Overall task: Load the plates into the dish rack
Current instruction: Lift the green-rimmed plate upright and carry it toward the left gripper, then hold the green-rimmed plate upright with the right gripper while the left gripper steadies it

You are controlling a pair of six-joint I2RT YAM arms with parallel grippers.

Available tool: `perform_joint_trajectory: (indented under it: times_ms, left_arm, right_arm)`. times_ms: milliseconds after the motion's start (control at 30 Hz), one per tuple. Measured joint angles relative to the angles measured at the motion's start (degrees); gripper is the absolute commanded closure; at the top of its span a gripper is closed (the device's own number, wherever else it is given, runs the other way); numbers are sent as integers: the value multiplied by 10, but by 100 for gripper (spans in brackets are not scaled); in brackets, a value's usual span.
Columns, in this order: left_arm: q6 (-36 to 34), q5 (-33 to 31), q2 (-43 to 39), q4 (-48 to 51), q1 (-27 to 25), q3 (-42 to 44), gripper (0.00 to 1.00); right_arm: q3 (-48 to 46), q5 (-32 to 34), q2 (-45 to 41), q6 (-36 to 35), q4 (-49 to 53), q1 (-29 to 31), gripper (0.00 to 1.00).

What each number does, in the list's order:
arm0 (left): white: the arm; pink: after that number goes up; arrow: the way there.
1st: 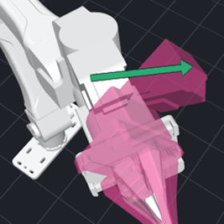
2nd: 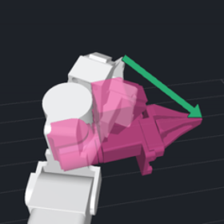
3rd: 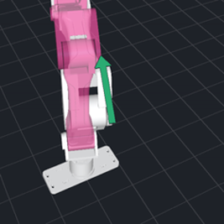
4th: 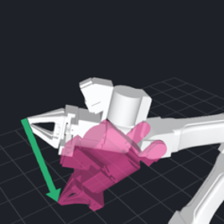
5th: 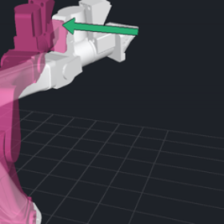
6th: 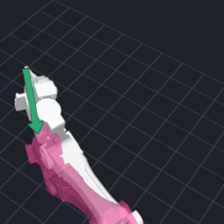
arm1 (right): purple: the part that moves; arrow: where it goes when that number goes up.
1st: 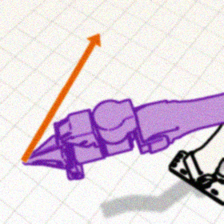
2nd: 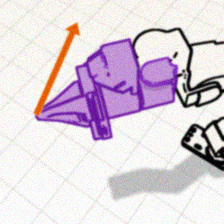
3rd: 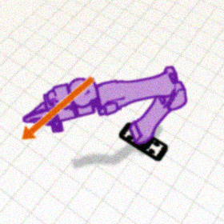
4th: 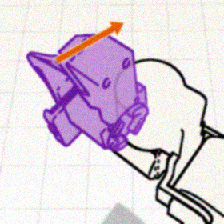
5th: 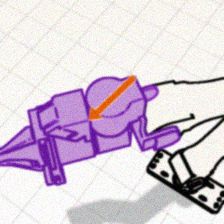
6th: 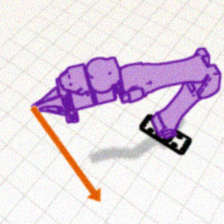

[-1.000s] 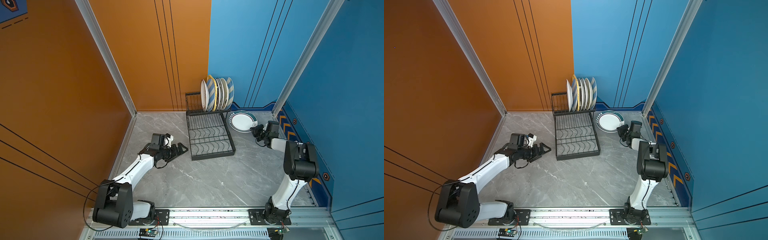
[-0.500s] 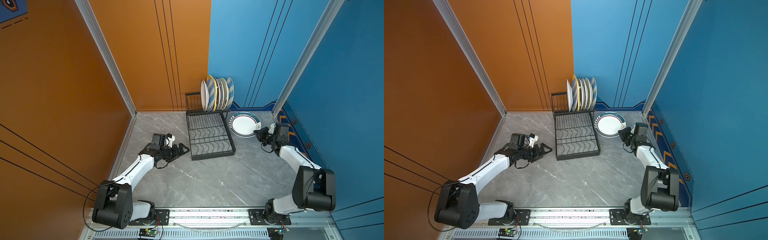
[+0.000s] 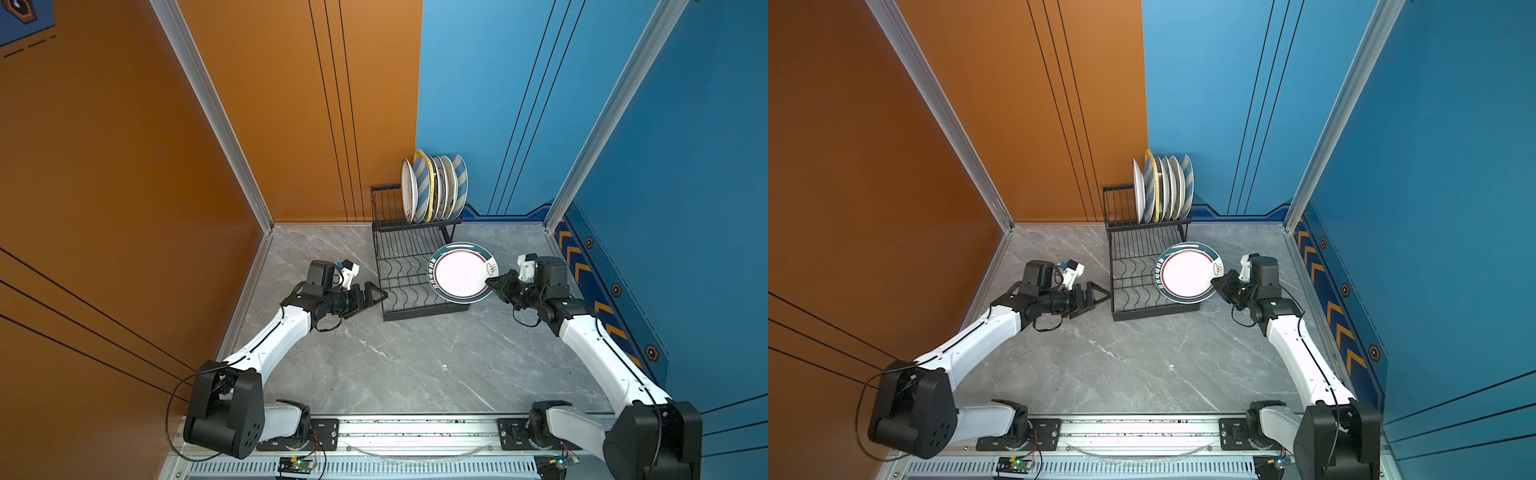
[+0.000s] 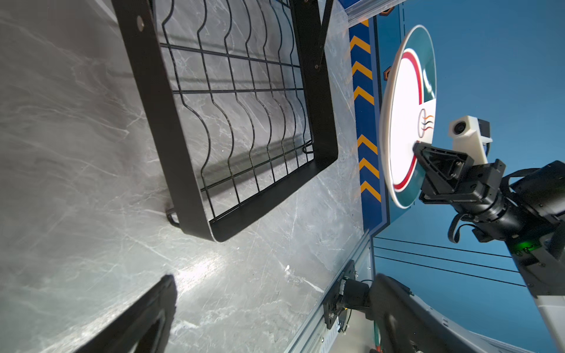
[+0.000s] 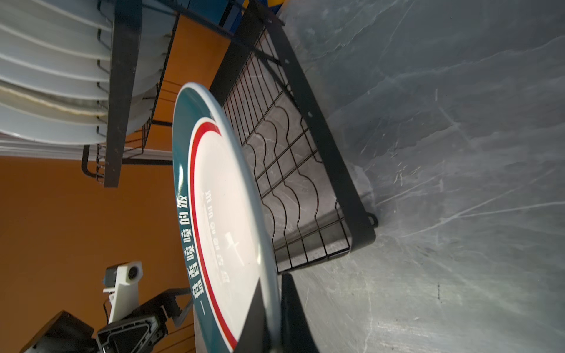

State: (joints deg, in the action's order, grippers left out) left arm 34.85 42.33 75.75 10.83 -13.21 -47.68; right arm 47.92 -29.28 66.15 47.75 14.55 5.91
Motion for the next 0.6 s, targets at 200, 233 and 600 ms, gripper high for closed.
perform_joint_trajectory:
  times_ms: [200,233,600]
  left_arm:
    - [27,32,15,-54,-6,0,8]
    - [32,36,17,-63,-7,0,9]
    - [68,66,22,-128,-19,0,20]
  right_arm:
    - [-2,-17,4,0,-1,66,100]
    - [-2,-20,6,0,-2,74,100]
    - [-1,-47,49,1,-32,141,100]
